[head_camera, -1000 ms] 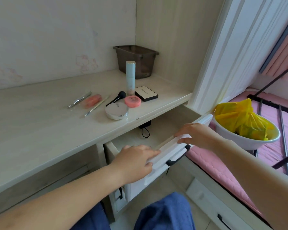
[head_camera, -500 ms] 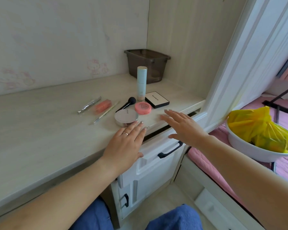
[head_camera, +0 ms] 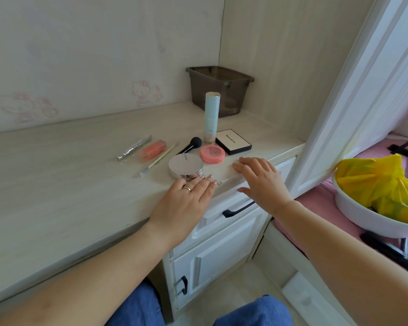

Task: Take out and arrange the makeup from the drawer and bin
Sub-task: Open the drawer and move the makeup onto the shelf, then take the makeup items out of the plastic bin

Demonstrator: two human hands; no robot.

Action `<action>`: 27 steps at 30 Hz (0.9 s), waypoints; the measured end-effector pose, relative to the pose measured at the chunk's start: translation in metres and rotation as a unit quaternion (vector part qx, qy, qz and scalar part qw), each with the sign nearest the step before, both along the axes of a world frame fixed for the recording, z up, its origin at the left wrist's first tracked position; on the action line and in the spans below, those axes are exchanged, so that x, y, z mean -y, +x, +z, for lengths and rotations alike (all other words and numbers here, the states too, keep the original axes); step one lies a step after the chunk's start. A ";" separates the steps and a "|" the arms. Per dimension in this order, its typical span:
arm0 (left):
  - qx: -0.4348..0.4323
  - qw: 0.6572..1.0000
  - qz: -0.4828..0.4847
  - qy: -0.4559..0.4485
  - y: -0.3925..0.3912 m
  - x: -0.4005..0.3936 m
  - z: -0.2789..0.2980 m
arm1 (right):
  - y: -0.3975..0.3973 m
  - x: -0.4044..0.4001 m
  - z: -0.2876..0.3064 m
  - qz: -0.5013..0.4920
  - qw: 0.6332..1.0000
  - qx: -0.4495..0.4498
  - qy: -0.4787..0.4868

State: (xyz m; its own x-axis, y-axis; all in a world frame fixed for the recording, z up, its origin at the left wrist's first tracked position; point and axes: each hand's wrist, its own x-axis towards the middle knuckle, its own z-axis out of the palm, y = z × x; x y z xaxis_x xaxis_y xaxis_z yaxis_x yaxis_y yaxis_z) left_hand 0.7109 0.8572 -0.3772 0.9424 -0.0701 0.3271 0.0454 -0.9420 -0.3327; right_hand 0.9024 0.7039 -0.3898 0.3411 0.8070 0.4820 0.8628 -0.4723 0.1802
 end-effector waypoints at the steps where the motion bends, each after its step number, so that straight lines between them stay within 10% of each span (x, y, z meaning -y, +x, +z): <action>1: 0.002 1.000 0.000 0.004 0.000 0.000 0.000 | 0.000 -0.001 -0.002 -0.002 1.000 0.004 0.010; 14: -0.021 0.998 0.009 -0.051 0.000 0.002 0.005 | -0.005 -0.005 -0.004 -0.017 0.999 -0.023 0.024; 27: 0.122 0.864 0.000 -0.488 0.039 -0.033 0.109 | -0.004 -0.015 0.082 0.045 0.903 -0.305 0.300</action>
State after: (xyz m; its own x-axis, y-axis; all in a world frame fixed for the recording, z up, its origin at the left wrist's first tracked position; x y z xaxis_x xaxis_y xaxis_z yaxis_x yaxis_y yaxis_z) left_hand 0.7497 0.8903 -0.2679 0.8367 0.3511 0.4203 0.0017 -0.7691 0.6391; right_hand 0.8983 0.7188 -0.3073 0.6372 0.5011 0.5855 0.7545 -0.2510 -0.6064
